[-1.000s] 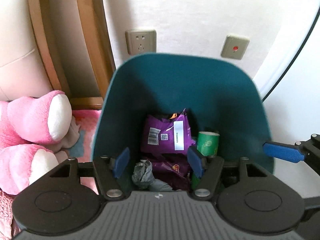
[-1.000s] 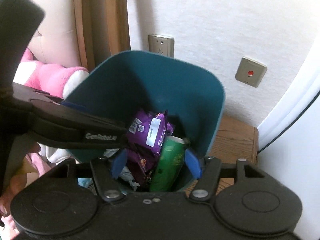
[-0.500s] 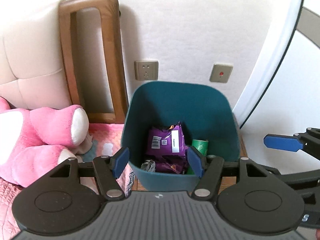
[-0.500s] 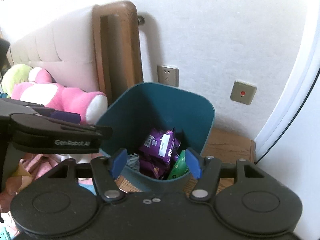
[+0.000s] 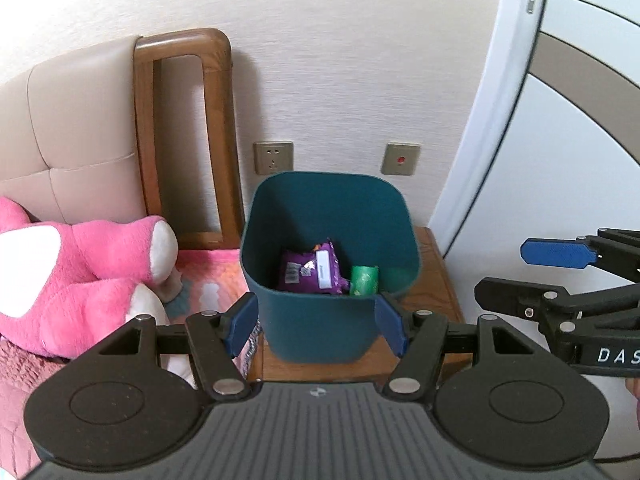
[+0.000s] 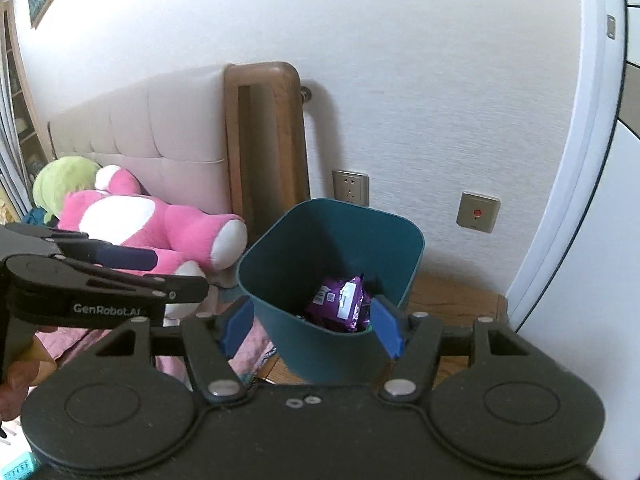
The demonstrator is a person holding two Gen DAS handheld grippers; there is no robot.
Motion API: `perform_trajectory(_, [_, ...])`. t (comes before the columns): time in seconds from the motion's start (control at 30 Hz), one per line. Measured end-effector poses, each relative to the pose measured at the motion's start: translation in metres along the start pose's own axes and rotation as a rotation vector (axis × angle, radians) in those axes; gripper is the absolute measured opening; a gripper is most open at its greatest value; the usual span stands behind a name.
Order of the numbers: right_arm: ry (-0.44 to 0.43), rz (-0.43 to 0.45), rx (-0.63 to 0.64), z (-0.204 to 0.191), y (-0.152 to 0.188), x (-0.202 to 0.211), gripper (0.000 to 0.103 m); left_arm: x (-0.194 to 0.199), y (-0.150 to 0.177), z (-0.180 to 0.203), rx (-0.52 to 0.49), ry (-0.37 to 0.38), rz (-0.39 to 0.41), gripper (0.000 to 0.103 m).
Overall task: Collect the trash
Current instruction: 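Lower both tools back toward the trash on the floor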
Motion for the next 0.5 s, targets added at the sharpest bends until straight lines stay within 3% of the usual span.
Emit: perform_trajectory(0.5, [-0.015, -0.033, -0.026, -0.009, 0.071, 0.046, 0.079, 0.026, 0.069, 0.017, 0.003, 0.042, -0.064, 0.076])
Point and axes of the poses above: each gripper's, at about its wrist camera, not at the fingertips, and x roughly against the way its jaws point, z to its right, y to its underside, the point moved 8 cm from there along -x, roughly the way its jaws point, and after that the axes turned 8 degrees about z, right-handed, at the moved point
